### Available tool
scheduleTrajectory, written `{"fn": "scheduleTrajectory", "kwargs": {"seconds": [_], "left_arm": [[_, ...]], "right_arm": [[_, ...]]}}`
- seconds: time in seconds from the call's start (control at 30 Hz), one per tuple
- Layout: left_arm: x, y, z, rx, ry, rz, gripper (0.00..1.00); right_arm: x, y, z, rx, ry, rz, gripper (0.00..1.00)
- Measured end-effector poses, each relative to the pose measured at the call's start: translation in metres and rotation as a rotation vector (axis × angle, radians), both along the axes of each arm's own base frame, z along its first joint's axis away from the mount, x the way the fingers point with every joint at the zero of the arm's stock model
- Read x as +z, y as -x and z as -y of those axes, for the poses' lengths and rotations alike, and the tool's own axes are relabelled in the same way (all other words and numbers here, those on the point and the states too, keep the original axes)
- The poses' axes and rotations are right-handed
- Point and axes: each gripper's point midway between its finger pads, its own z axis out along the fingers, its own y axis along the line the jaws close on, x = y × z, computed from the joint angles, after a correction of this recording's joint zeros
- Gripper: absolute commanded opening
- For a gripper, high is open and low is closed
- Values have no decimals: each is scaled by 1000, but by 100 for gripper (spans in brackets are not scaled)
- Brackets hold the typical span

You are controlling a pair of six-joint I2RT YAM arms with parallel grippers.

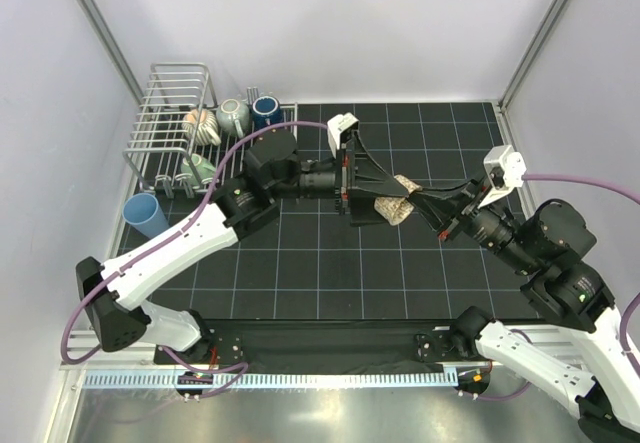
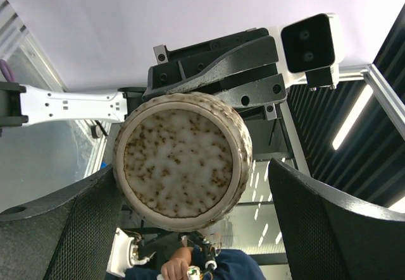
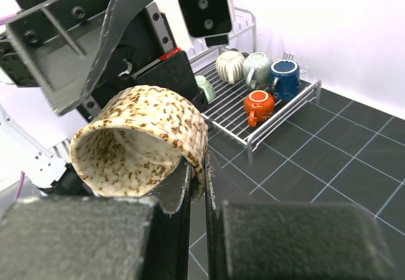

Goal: Load the cups into the dish rack

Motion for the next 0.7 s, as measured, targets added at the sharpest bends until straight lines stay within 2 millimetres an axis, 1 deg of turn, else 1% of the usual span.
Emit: {"fn": "scheduleTrajectory", "kwargs": {"seconds": [0.17, 0.4, 0.7], "left_arm": [[0, 1, 4, -3, 6, -16, 84], [2, -1, 4, 4, 10, -17, 81], [3, -3, 5, 20, 13, -23, 83]], "right_arm": [[-1, -4, 3, -27, 1, 2, 4], [2, -3, 5, -33, -9, 17, 4], [3, 0, 10, -44, -10, 26, 4]]}}
